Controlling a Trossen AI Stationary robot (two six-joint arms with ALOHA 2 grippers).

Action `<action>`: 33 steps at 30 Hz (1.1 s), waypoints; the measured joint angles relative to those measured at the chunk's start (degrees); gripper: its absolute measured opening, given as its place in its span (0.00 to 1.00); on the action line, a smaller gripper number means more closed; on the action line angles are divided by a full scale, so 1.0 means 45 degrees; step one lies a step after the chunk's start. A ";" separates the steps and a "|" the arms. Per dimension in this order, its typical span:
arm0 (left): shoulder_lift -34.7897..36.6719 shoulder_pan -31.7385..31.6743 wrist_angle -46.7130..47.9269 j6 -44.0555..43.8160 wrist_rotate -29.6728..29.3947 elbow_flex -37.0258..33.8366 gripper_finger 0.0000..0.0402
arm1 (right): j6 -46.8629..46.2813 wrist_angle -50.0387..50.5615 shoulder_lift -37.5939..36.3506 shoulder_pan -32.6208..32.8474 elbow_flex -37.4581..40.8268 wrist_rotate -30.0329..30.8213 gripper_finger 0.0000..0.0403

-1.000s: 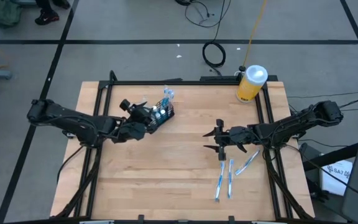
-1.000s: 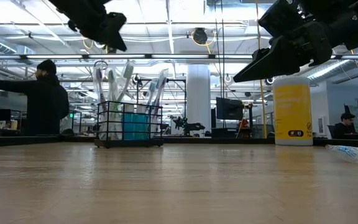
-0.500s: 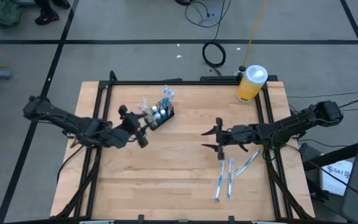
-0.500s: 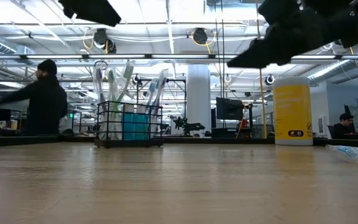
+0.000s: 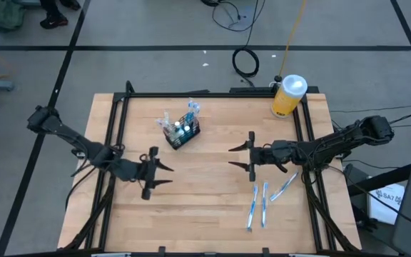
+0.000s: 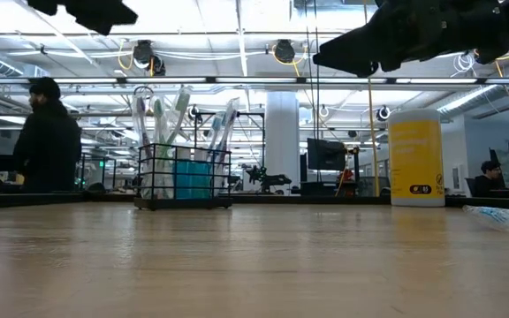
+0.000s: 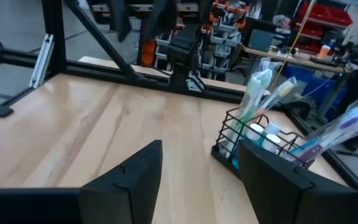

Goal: Pick & Place toothbrushing station
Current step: Put the blue toothbrush into the black wire organizer

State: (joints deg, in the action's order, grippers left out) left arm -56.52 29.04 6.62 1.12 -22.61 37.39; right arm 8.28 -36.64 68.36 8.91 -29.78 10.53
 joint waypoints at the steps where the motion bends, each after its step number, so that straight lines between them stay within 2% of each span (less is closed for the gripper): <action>1: 0.0257 -0.0020 -0.0389 0.0194 0.0194 -0.0320 0.44 | -0.0106 -0.0030 0.0000 0.0000 0.0000 0.0045 0.49; 5: 0.1519 -0.0429 -0.0710 0.0016 0.0785 -0.1201 0.44 | -0.0660 -0.0107 0.0000 0.0000 0.0000 0.0150 0.49; 11: 0.3526 -0.0737 -0.1237 0.0244 0.1495 -0.2704 0.44 | -0.1676 -0.0193 0.0000 0.0000 0.0000 0.1659 0.49; 14: 0.4279 -0.0863 -0.1760 0.0324 0.1696 -0.3556 0.44 | -0.2516 -0.0240 0.0000 0.0003 0.0000 0.1660 0.49; 18: 0.4759 -0.1088 -0.2389 0.0209 0.1691 -0.4187 0.44 | -0.3746 -0.0298 0.0000 0.0032 -0.0002 0.1852 0.49; 25: 0.4825 -0.1599 -0.2619 0.0048 0.1689 -0.4212 0.44 | -0.5261 0.0067 0.0249 0.0830 -0.0627 0.2315 0.49; 29: 0.4820 -0.1910 -0.2879 -0.0023 0.1691 -0.4212 0.44 | -0.5956 0.1555 0.0750 0.1564 -0.1466 0.2305 0.49; 33: 0.4820 -0.2167 -0.3163 0.0008 0.1692 -0.4212 0.44 | -0.8362 0.5246 0.1063 0.2188 -0.2428 0.2279 0.49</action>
State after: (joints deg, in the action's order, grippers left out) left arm -34.83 19.29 -7.61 1.15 -15.00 18.44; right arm -29.35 -13.04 73.14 18.75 -40.71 20.79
